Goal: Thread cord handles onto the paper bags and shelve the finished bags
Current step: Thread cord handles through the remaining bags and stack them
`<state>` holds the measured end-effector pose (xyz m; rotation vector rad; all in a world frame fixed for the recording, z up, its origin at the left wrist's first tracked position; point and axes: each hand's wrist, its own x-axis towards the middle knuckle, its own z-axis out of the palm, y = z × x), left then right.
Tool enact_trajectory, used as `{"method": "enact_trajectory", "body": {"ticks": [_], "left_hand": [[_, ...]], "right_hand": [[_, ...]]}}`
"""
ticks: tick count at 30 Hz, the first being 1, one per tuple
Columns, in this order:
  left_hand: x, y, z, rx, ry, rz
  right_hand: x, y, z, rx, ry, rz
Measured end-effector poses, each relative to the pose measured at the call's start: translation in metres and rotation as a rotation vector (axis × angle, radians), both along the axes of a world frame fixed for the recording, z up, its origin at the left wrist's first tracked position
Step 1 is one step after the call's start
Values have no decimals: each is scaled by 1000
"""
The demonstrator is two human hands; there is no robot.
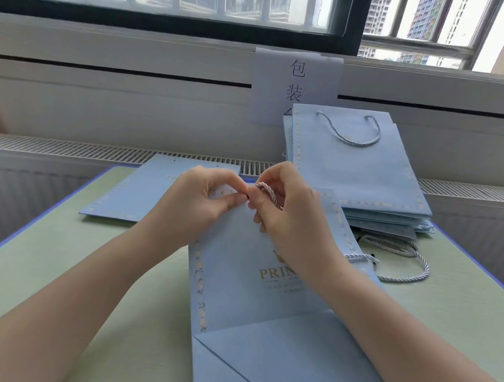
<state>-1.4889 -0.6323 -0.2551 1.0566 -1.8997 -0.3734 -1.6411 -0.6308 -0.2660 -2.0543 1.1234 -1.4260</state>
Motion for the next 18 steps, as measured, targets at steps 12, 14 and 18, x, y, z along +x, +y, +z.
{"method": "enact_trajectory", "body": {"ticks": [12, 14, 18], "left_hand": [[0, -1, -1, 57, 23, 49], [0, -1, 0, 76, 13, 55], [0, 1, 4, 116, -12, 51]], "right_hand": [[7, -4, -3, -121, 34, -41], [11, -5, -4, -220, 101, -94], [15, -8, -6, -344, 208, -127]]}}
